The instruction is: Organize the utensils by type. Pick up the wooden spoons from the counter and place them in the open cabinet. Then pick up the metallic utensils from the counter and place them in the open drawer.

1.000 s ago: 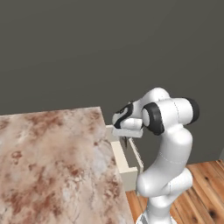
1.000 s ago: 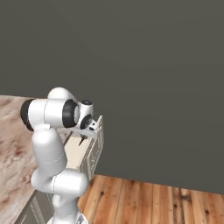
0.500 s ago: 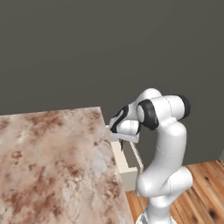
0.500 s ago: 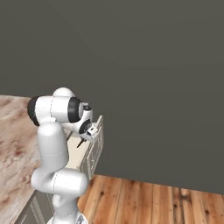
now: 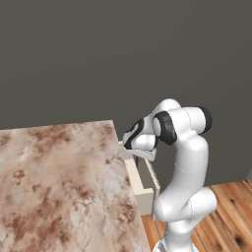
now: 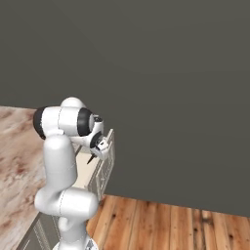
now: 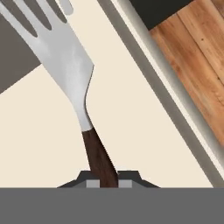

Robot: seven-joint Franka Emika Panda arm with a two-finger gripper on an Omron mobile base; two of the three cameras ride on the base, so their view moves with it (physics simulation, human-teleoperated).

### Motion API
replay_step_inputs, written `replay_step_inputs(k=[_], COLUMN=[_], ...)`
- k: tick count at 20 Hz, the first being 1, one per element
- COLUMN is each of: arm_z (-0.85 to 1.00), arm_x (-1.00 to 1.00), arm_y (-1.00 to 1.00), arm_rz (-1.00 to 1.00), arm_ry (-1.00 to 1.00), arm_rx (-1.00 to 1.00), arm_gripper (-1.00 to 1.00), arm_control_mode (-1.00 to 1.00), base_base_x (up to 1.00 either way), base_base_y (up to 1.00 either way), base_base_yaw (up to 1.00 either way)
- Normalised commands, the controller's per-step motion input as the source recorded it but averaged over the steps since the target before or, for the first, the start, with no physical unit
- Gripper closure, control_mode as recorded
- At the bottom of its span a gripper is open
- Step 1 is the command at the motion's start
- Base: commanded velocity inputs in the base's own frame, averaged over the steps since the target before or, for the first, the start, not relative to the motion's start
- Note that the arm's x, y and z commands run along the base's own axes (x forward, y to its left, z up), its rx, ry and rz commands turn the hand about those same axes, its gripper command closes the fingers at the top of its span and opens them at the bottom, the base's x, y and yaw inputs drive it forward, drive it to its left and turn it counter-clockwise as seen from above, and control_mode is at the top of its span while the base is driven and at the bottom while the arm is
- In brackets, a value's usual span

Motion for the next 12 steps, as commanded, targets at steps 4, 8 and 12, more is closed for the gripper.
replay_step_inputs(k=[4,8,12], arm_z=[-0.56,-0.65,-0.74], arm_x=[0.00,0.00,0.00], arm_y=[-0.52,-0.60,-0.68], arm_rz=[-0.09,-0.08,-0.10], arm_ry=[0.05,0.02,0.01], arm_rx=[0.00,0.00,0.00], arm_gripper=[1.00,1.00,1.00], arm_control_mode=[-1.00,-1.00,-1.00], base_base_x=[0.00,0.00,0.00], base_base_y=[0.00,0.00,0.00], base_base_yaw=[0.00,0.00,0.00])
